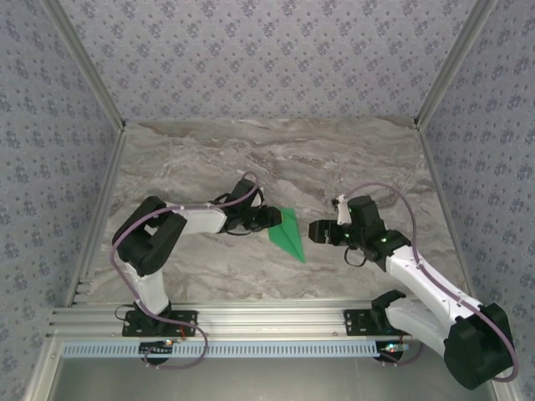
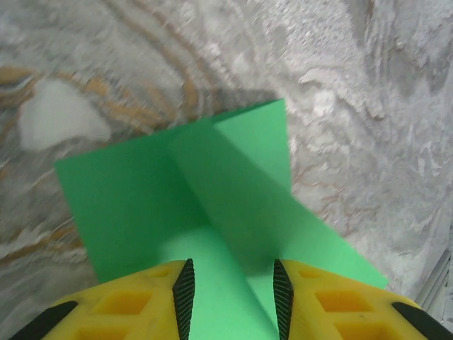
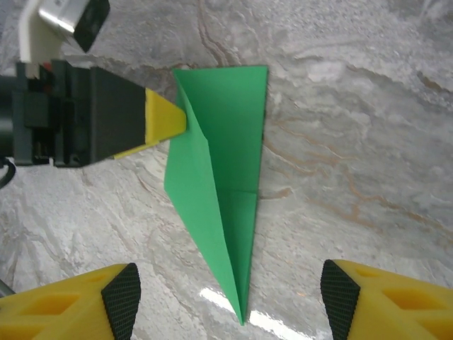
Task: Fold a paper plane with a square sheet of paper (fold left side to right side)
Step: Fourth fold the wing at the center of the table, then turn over the paper at the center of the table.
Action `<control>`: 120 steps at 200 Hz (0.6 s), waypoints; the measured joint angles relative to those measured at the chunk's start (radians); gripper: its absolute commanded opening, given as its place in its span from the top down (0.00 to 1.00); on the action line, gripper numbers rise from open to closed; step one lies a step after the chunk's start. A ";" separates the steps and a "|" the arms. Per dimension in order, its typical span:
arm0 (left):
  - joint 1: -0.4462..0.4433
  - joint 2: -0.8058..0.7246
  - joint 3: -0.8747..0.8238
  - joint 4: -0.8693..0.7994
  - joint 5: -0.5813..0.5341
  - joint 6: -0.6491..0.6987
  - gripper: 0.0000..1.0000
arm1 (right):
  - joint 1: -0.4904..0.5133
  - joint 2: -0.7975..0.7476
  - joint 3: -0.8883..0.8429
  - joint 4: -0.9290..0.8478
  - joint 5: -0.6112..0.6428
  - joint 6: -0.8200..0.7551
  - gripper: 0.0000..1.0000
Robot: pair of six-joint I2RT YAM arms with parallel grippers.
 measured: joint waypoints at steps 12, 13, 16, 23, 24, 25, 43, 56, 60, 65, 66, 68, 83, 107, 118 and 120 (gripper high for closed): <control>-0.001 0.018 0.018 0.011 0.003 -0.006 0.63 | -0.007 -0.002 -0.006 -0.008 0.000 0.000 0.28; -0.001 0.020 0.019 0.013 0.003 -0.006 0.63 | -0.008 -0.002 -0.007 -0.009 0.000 0.000 0.28; -0.001 0.023 0.023 0.014 0.004 -0.006 0.63 | -0.010 -0.003 -0.008 -0.010 0.000 0.000 0.28; -0.001 0.034 0.031 0.018 0.005 -0.008 0.63 | -0.014 -0.003 -0.008 -0.016 -0.002 -0.001 0.28; -0.001 0.037 0.033 0.019 0.006 -0.009 0.63 | -0.016 -0.003 -0.009 -0.016 -0.002 -0.001 0.28; -0.001 0.038 0.034 0.019 0.006 -0.010 0.63 | -0.016 -0.004 -0.009 -0.016 -0.003 -0.001 0.28; -0.001 0.063 0.053 0.019 0.009 -0.010 0.64 | -0.029 -0.009 -0.009 -0.022 -0.008 -0.003 0.28; -0.001 0.085 0.071 0.019 0.012 -0.010 0.64 | -0.037 -0.014 -0.010 -0.023 -0.016 -0.003 0.27; -0.001 0.091 0.079 0.019 0.017 -0.010 0.65 | -0.039 -0.016 -0.010 -0.024 -0.018 -0.003 0.27; -0.001 0.097 0.087 0.019 0.018 -0.010 0.65 | -0.042 -0.018 -0.011 -0.024 -0.023 -0.003 0.27; -0.001 0.097 0.089 0.019 0.018 -0.010 0.66 | -0.043 -0.018 -0.011 -0.024 -0.023 -0.003 0.27; -0.001 0.099 0.093 0.019 0.019 -0.010 0.66 | -0.044 -0.018 -0.011 -0.024 -0.026 -0.003 0.27; -0.001 0.115 0.114 0.022 0.025 -0.009 0.71 | -0.054 -0.026 -0.018 -0.025 -0.039 -0.004 0.27; -0.001 0.122 0.128 0.026 0.030 -0.009 0.76 | -0.080 -0.039 -0.036 -0.021 -0.077 -0.002 0.23; -0.001 0.122 0.128 0.031 0.032 -0.006 0.77 | -0.095 -0.043 -0.048 -0.014 -0.101 0.002 0.20; -0.001 0.122 0.128 0.031 0.032 -0.006 0.78 | -0.098 -0.044 -0.050 -0.012 -0.105 0.004 0.19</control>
